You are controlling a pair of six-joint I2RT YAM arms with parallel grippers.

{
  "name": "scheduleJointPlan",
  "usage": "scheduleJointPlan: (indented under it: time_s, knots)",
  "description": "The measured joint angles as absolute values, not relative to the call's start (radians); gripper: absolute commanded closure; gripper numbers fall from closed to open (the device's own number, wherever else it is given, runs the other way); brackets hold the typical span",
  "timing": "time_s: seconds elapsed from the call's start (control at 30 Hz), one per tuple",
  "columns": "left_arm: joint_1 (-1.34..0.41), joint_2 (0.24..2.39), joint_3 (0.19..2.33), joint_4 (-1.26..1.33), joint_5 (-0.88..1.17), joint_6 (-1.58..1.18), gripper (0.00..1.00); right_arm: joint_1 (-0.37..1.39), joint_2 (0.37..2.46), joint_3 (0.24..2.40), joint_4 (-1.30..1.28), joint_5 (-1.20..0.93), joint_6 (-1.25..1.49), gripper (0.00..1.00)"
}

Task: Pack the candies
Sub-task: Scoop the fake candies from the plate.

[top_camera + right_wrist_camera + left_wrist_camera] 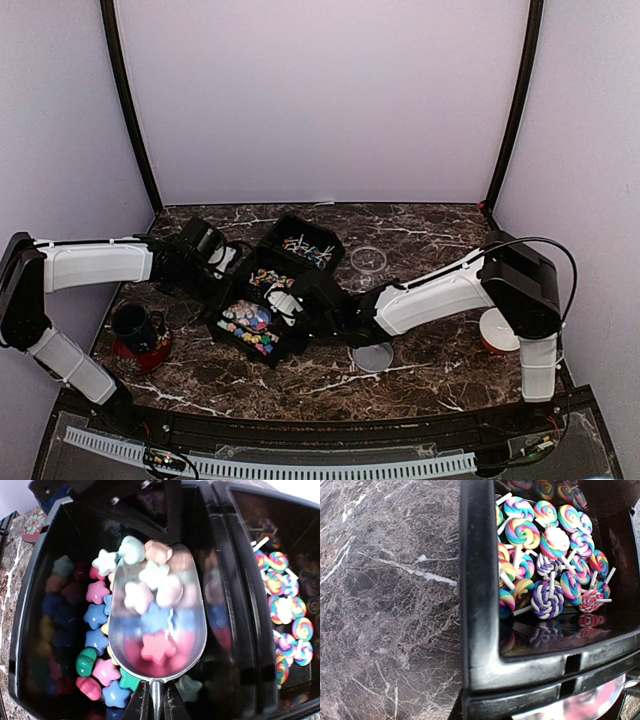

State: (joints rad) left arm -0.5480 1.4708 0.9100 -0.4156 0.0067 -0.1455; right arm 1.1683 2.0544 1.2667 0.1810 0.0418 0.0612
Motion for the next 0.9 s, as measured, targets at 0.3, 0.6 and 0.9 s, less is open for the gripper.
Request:
scheduleJointPlan:
  time_s: [0.3,0.6,0.9]
  knots:
    - [-0.546,1.470,0.910,-0.411,0.015,-0.146,1.00,1.161,2.022,1.190,0.273,0.027,0.058,1.00]
    - [-0.524,1.466,0.910,-0.411,0.018,-0.156,1.00,1.156,1.950,1.147,0.219,0.030,0.038,1.00]
    - [-0.521,1.459,0.910,-0.400,0.060,-0.178,1.00,1.151,1.877,1.103,0.183,0.037,0.012,1.00]
